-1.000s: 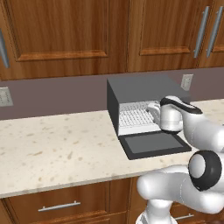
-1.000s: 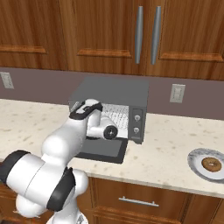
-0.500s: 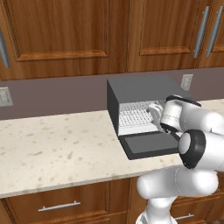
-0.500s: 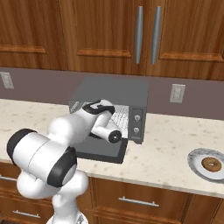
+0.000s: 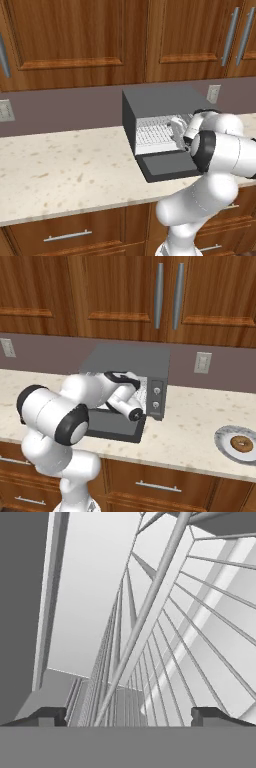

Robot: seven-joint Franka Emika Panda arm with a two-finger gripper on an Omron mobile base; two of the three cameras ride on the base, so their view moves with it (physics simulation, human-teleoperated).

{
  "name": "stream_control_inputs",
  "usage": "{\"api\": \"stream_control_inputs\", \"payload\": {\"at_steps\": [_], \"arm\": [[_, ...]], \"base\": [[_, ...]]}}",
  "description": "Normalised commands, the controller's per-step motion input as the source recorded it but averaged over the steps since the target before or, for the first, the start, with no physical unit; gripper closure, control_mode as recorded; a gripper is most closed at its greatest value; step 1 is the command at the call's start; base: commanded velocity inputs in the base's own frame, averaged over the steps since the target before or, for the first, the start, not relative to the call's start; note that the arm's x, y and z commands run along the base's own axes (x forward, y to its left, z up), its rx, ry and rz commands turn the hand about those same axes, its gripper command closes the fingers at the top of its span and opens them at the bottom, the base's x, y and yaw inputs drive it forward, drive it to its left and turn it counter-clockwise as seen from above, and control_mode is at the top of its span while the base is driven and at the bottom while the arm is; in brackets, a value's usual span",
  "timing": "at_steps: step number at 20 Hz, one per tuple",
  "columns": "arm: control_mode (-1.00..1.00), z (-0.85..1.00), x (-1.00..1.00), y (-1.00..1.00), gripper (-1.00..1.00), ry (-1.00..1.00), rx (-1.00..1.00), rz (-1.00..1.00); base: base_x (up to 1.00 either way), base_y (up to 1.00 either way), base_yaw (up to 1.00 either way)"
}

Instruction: Pick up the bagel from the plate, place it on the toaster oven rack, close the door, and set the timer.

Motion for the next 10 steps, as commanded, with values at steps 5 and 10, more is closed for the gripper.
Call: {"api": "stream_control_inputs", "payload": {"at_steps": [5, 10], "arm": [[-1.00, -0.08, 0.27, -0.02, -1.00, -0.03, 0.08, 0.00], [-1.00, -0.10, 0.27, 0.00, -1.00, -0.02, 0.05, 0.00]], "base": [[0.00, 0.00, 0.00], [0.00, 0.00, 0.00]]}}
